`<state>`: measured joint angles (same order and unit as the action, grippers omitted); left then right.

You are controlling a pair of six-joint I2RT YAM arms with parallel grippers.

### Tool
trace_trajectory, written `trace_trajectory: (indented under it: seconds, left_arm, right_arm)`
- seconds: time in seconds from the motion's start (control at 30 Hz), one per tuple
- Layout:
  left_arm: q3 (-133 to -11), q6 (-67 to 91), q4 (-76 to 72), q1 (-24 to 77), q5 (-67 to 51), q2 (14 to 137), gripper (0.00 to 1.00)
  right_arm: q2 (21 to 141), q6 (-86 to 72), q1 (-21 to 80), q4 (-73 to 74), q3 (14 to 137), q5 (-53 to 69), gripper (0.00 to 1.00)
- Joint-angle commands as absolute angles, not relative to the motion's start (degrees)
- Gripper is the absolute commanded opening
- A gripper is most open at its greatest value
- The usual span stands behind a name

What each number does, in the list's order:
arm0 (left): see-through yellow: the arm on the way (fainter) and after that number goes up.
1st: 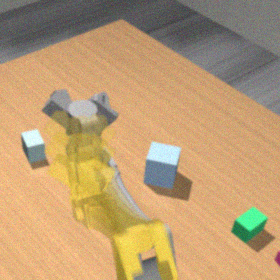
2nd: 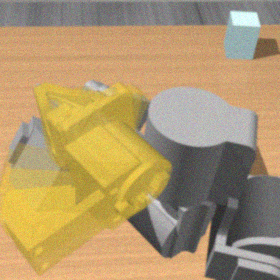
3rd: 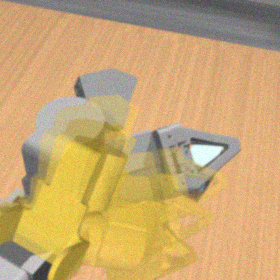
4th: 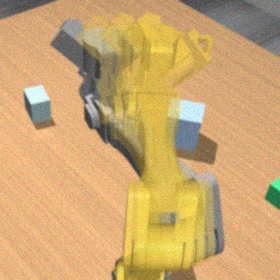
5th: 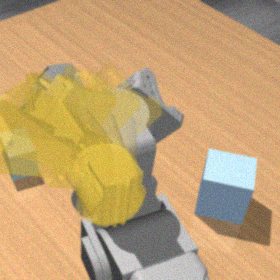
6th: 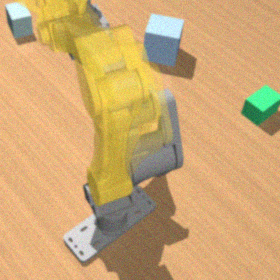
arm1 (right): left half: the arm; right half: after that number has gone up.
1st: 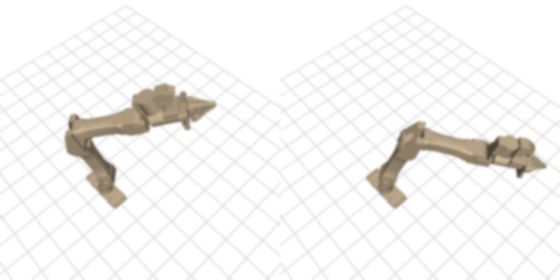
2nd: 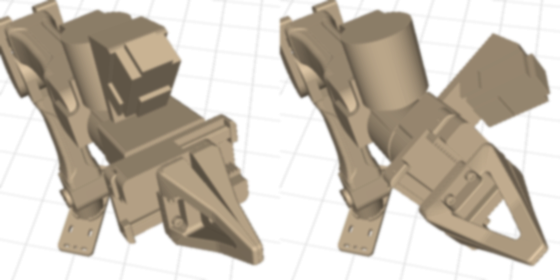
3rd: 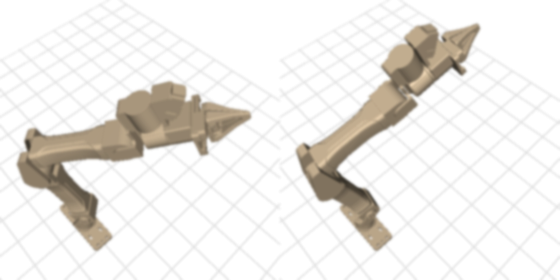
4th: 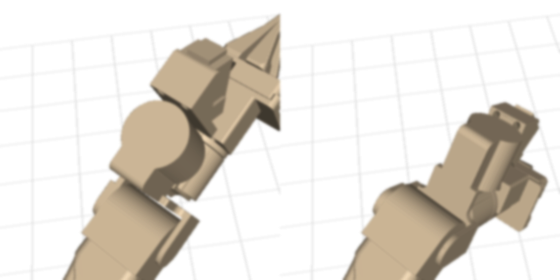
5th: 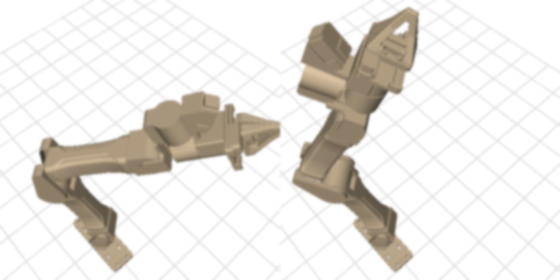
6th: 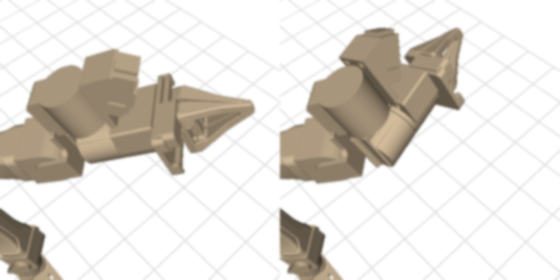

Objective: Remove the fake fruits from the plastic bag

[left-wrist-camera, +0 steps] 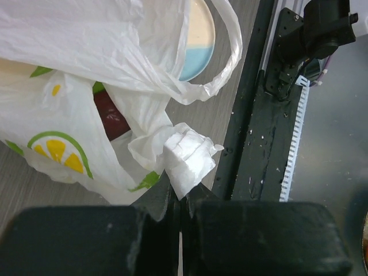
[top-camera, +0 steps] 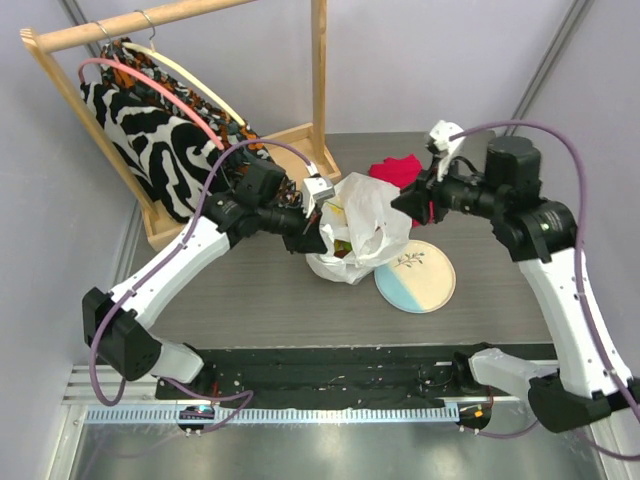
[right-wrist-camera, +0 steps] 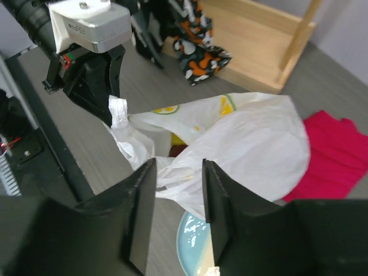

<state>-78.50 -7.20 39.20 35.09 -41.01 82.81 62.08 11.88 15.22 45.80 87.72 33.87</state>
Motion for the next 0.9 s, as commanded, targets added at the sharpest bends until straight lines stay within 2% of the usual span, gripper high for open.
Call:
trace_trajectory:
  seconds: [0.0,0.2,0.4,0.53,0.7,0.87]
  left_arm:
    - [-77.61,-5.27,36.82,35.16,-39.47,78.31,0.0]
    - [-79.1,-6.15,38.14,34.89,-39.02,78.05,0.0]
    - [-78.31,-7.03,40.43,34.37,-39.11,75.68,0.0]
    - [-77.61,-8.08,42.62,32.44,-39.2,73.57,0.0]
    - [-77.08,-11.86,47.18,31.73,-39.11,70.06,0.0]
    - [-73.75,-18.18,52.64,31.2,-39.11,65.4,0.0]
  right_arm:
    - [66.26,16.15,21.43,49.29,87.8,35.69,0.38]
    - [73.2,25.74,29.62,60.38,90.18,36.47,0.27]
    - [77.07,27.59,32.78,61.78,90.27,36.91,0.26]
    - [80.85,24.18,34.54,56.71,85.88,31.39,0.26]
    - [86.65,18.29,34.45,45.3,80.86,17.95,0.2]
    - [98.14,13.72,31.21,40.25,88.57,11.78,0.17]
